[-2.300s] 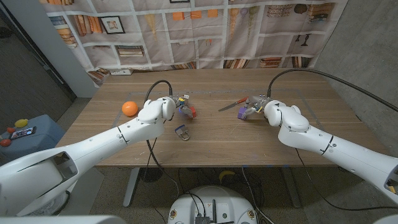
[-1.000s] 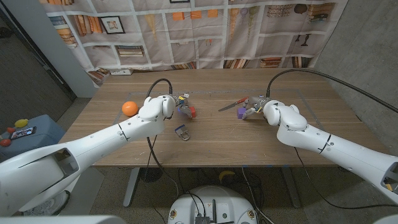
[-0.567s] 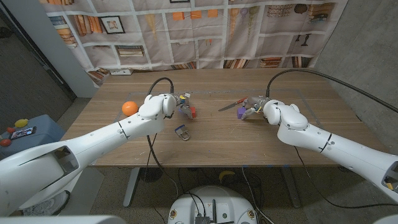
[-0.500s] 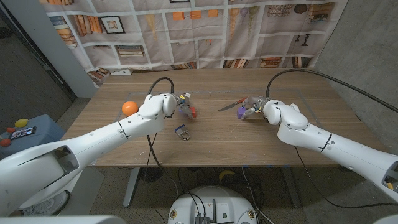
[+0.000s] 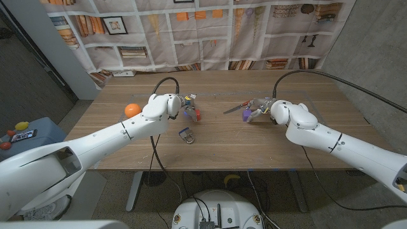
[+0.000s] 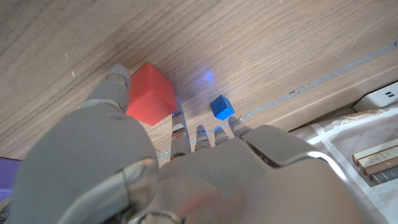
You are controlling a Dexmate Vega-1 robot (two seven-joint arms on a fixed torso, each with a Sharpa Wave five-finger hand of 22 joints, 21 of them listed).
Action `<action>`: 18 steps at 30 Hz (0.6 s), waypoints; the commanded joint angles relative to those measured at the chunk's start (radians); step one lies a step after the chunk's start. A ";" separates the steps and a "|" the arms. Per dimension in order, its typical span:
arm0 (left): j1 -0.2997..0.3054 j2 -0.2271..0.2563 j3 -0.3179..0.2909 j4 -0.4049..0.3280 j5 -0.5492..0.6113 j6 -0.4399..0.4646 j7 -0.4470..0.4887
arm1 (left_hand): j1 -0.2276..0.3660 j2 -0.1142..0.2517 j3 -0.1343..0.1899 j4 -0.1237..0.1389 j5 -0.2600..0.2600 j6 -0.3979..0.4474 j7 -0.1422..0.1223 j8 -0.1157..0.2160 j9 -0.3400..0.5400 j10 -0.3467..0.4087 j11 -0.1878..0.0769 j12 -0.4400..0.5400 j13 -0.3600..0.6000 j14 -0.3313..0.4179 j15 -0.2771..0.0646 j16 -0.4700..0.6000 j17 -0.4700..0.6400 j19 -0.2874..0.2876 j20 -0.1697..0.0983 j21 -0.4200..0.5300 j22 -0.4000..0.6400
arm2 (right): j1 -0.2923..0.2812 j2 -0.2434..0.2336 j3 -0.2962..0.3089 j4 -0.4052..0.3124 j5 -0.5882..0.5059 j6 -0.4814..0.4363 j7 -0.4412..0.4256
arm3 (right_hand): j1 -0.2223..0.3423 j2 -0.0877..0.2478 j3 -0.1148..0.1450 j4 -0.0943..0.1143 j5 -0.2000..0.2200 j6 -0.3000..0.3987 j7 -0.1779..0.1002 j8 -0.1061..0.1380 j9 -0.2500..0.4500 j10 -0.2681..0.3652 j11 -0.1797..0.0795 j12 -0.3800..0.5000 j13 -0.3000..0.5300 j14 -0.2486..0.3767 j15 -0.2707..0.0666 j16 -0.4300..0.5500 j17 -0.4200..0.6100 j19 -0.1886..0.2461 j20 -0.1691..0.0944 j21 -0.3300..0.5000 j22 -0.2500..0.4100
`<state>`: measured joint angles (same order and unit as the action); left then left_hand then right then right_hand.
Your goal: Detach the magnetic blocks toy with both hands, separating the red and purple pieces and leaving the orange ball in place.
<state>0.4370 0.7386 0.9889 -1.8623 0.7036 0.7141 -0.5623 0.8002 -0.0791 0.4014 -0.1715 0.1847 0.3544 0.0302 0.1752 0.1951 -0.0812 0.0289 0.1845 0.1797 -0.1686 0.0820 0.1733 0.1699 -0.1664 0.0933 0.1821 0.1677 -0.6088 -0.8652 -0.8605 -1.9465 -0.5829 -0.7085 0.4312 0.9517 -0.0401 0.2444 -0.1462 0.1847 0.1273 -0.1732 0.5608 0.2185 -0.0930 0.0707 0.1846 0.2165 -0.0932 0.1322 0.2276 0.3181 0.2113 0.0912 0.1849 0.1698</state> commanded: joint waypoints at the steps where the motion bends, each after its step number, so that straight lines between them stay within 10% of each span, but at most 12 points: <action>1: -0.010 -0.002 0.000 -0.003 0.028 -0.011 -0.048 | 0.000 -0.017 -0.007 0.001 -0.004 -0.058 0.012 -0.003 0.000 -0.027 0.006 -0.003 0.001 -0.038 0.004 0.002 0.005 -0.030 0.002 -0.002 0.003 | 0.018 -0.017 0.009 -0.003 0.032 0.017 0.047 | -0.024 -0.003 -0.009 0.005 0.001 -0.037 0.007 -0.016 0.000 -0.031 0.005 0.000 0.003 -0.021 0.010 -0.008 0.002 -0.020 0.007 -0.004 0.002; 18: 0.045 0.028 -0.129 -0.041 -0.126 -0.090 0.005 | -0.055 -0.024 -0.029 0.025 -0.011 -0.227 0.024 -0.007 -0.010 -0.106 0.036 -0.001 0.002 -0.127 0.019 -0.001 0.005 -0.113 0.009 -0.006 0.004 | -0.049 -0.078 0.118 0.001 0.187 0.165 -0.034 | -0.167 -0.028 -0.054 0.050 0.031 -0.159 0.051 -0.086 0.001 -0.102 0.037 0.007 0.006 -0.094 0.042 -0.024 0.010 -0.096 0.029 -0.008 0.002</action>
<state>0.4403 0.7477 0.9469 -1.8856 0.6974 0.6775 -0.6066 0.7554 -0.1025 0.3738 -0.1521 0.1737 0.1401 0.0520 0.1732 0.1859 -0.1672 0.0576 0.1809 0.1797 -0.1728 0.0951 0.1734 0.1699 -0.1715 0.0984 0.1774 0.1702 -0.6093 -0.9026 -0.8196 -1.9511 -0.5009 -0.6389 0.4531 0.8025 -0.0683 0.1917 -0.1018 0.2088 -0.0205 -0.1178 0.4794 0.2186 -0.1649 0.1017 0.1889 0.2211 -0.1672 0.1705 0.2068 0.3229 0.1279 0.1179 0.1811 0.1698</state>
